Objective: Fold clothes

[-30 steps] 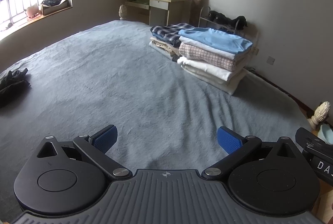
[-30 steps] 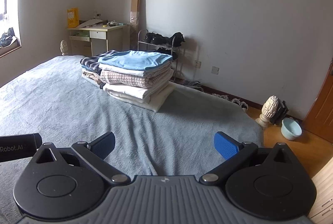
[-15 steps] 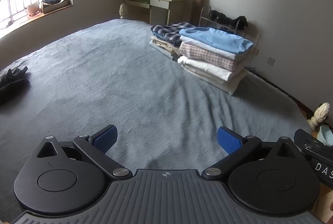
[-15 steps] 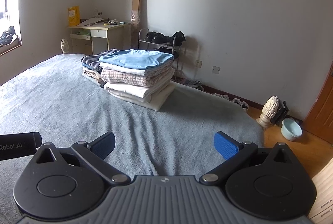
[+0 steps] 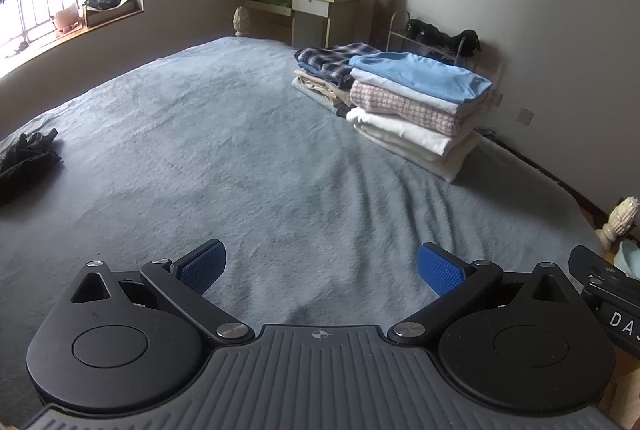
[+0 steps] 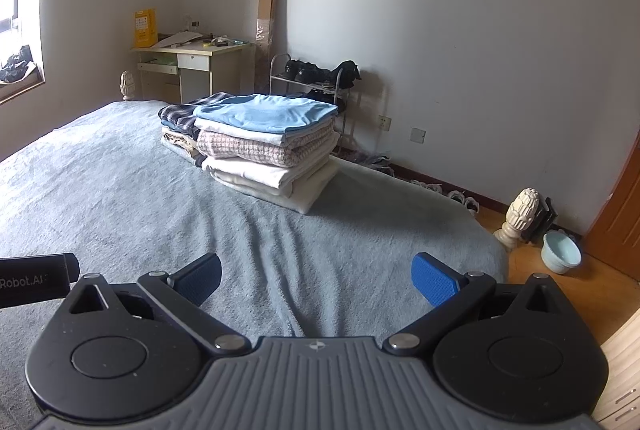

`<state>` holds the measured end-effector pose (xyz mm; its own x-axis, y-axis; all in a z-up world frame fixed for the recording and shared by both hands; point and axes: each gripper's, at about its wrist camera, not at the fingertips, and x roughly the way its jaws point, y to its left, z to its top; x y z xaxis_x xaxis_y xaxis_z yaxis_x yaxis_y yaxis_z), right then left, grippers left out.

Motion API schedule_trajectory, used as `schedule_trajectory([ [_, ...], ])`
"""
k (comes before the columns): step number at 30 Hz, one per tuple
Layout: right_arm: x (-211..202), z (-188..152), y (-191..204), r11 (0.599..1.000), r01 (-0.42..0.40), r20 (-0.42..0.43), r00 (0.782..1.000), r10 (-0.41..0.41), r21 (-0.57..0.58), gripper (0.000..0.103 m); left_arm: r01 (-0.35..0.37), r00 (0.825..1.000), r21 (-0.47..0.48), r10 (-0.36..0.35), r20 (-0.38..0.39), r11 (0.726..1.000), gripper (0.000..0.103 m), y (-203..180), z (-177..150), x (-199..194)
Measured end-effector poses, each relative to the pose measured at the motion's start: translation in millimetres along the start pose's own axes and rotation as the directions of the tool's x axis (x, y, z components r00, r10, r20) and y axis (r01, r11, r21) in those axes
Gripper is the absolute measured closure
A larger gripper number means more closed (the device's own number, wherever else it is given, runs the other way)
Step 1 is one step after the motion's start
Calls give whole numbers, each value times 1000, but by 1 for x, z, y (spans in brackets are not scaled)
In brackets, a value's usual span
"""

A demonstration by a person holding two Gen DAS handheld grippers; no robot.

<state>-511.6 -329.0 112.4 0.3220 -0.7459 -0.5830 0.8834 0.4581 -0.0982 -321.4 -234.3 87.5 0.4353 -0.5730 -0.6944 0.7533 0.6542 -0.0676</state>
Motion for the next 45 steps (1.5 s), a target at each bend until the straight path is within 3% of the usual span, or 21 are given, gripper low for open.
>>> schedule_trajectory([
  [45, -2, 1, 4, 1000, 5, -3, 1000, -5, 2, 0, -8, 1000, 12, 8, -1, 1000, 0, 2, 0, -2],
])
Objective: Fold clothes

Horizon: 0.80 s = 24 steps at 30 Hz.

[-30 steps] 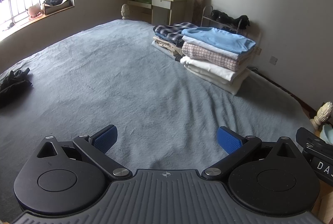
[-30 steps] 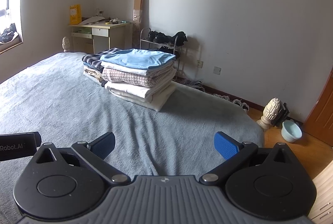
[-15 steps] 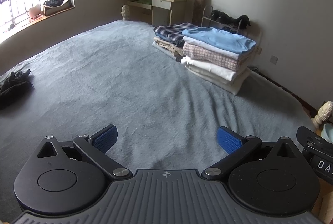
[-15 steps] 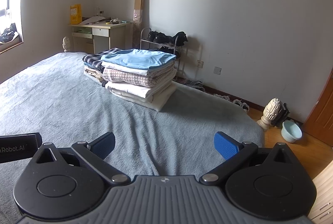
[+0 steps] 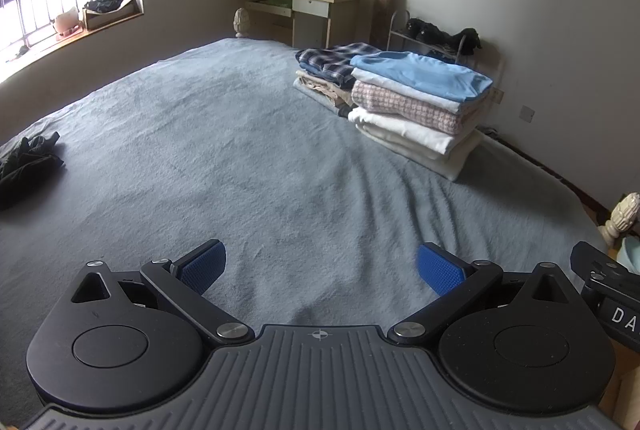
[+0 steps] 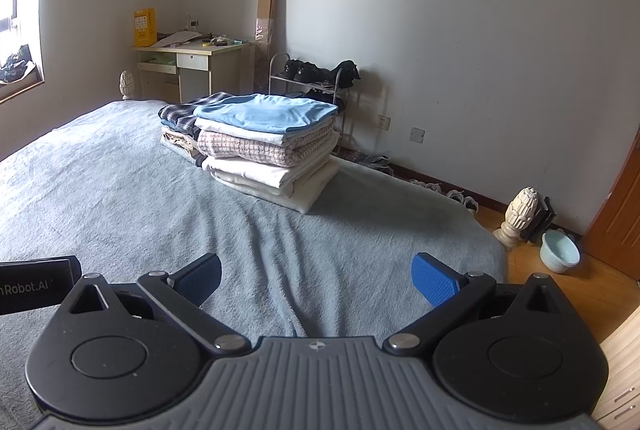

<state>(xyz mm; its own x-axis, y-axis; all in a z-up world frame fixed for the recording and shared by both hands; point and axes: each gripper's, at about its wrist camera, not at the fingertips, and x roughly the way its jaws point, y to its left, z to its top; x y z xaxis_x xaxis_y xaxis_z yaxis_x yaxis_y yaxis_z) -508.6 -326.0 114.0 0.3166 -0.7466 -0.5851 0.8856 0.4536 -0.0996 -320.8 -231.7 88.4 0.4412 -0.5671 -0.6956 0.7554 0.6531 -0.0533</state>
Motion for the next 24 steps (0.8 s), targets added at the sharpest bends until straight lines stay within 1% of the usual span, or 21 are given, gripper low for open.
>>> schedule_trajectory([
  [24, -2, -1, 1, 1000, -3, -4, 1000, 3, 2, 0, -5, 1000, -2, 5, -8, 1000, 0, -1, 0, 1],
])
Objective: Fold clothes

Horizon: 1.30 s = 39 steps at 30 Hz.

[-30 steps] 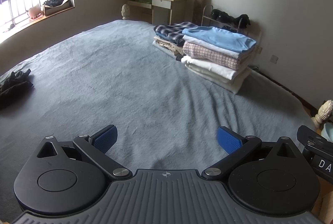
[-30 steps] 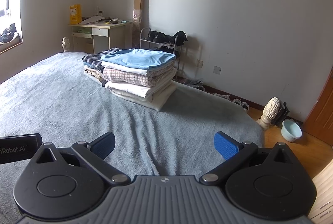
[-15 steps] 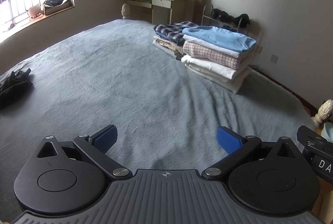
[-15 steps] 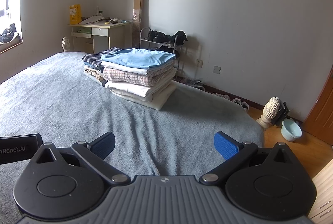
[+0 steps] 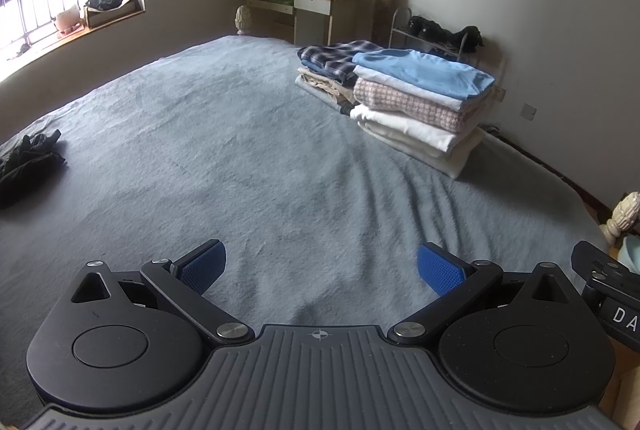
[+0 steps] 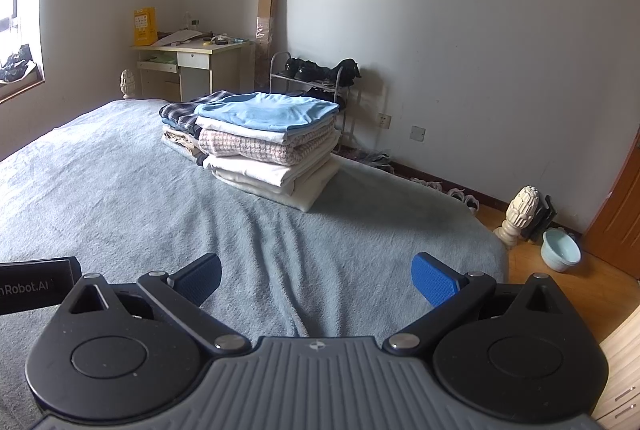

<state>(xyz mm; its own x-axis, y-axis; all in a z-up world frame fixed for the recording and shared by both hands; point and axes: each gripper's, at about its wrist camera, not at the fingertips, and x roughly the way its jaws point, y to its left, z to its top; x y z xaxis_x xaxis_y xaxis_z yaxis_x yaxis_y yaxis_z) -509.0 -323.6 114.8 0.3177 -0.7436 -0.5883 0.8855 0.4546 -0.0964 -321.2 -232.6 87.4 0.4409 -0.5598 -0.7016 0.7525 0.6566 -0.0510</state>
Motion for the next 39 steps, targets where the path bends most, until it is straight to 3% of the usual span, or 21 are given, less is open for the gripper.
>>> schedule_trajectory([
  [39, -1, 0, 8, 1000, -4, -3, 1000, 4, -4, 0, -3, 1000, -6, 3, -9, 1000, 0, 7, 0, 2],
])
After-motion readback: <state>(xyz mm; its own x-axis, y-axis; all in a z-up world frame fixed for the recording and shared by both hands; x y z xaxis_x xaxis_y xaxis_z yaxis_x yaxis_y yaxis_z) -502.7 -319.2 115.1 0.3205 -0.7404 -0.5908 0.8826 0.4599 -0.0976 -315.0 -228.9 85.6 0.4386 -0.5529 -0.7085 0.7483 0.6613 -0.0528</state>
